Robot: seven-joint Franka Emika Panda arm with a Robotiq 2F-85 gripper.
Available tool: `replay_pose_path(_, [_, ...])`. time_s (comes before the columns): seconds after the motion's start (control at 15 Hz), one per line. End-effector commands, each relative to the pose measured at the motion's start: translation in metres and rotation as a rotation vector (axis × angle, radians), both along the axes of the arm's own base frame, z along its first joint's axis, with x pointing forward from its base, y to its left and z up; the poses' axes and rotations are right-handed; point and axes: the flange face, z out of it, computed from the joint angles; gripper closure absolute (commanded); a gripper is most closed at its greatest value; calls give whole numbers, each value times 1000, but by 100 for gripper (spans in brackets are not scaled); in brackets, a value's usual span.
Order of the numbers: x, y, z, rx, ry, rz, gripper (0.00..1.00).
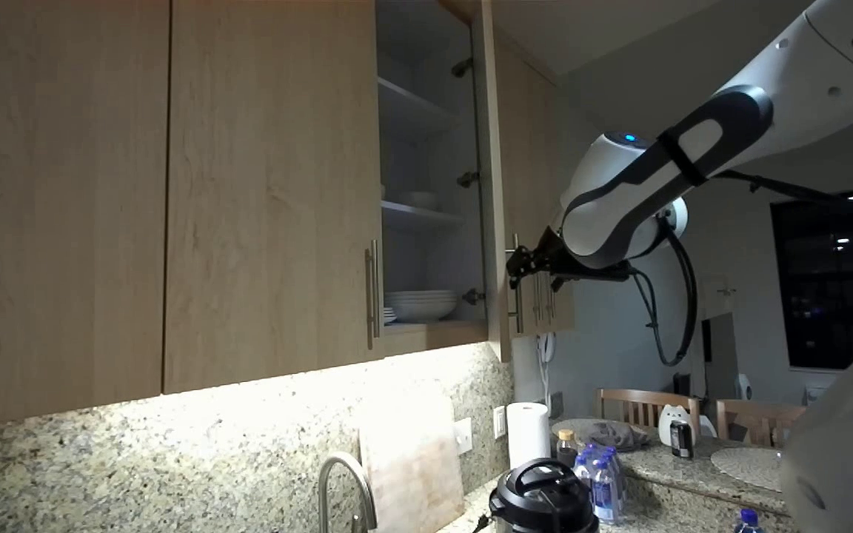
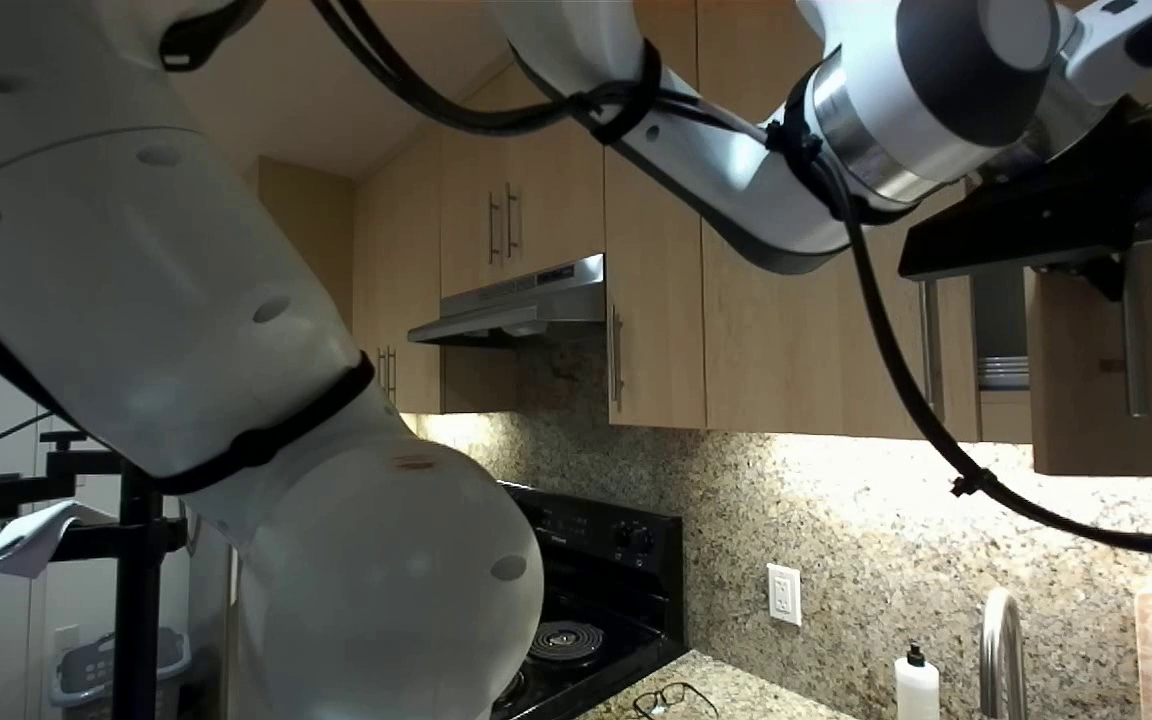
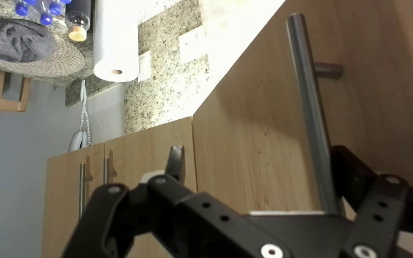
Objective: Open the right cabinet door
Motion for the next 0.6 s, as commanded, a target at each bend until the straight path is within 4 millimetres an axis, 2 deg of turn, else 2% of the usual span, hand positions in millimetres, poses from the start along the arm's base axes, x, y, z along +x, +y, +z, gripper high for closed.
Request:
replay_pose_path(0.0, [-37,-67,1,-1,66,-122,0])
replay_pose_path(0.33, [-51,-80,1,33,70,-118,0])
replay_pose_path(0.53, [-58,-79,2,70,69,-142,0])
